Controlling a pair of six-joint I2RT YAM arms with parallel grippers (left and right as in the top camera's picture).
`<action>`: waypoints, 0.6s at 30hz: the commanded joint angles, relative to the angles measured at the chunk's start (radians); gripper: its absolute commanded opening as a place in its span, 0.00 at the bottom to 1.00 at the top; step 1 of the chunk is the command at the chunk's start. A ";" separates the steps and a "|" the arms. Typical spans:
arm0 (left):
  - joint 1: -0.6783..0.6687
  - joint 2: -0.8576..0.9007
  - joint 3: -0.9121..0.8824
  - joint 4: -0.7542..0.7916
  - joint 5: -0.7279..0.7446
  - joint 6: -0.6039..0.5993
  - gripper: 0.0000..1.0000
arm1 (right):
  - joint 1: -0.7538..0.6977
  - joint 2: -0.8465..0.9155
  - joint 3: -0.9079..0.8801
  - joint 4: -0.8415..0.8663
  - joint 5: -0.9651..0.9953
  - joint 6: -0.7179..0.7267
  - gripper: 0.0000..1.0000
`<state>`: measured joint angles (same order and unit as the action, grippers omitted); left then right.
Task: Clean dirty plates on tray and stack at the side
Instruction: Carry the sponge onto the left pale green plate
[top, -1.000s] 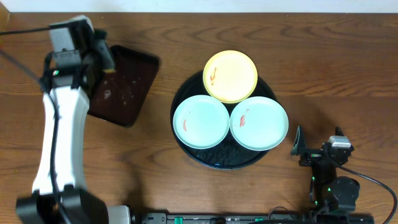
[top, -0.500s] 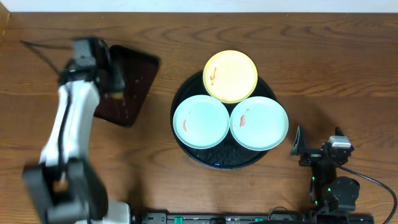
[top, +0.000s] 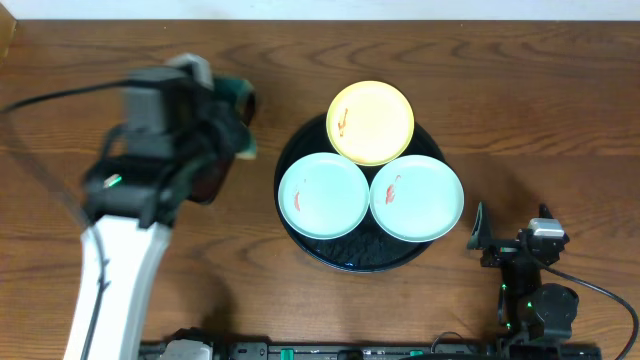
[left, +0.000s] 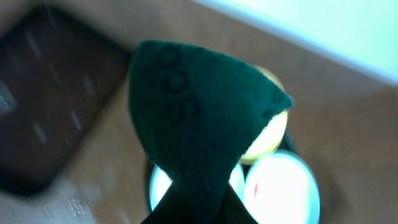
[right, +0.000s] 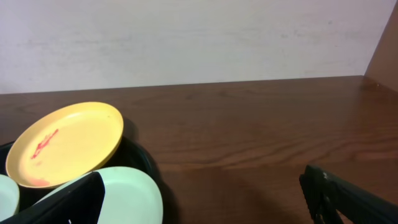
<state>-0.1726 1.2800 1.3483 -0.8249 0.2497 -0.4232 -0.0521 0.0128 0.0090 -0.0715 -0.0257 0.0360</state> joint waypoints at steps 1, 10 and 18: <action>-0.104 0.074 -0.056 -0.016 0.012 -0.166 0.08 | -0.010 -0.002 -0.003 -0.002 -0.001 -0.015 0.99; -0.333 0.370 -0.085 0.040 -0.015 -0.222 0.08 | -0.010 -0.002 -0.003 -0.002 -0.001 -0.015 0.99; -0.356 0.571 -0.085 0.082 -0.155 -0.275 0.07 | -0.010 -0.002 -0.003 -0.002 -0.001 -0.015 0.99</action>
<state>-0.5392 1.8183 1.2652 -0.7429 0.1928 -0.6537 -0.0521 0.0128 0.0090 -0.0711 -0.0257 0.0360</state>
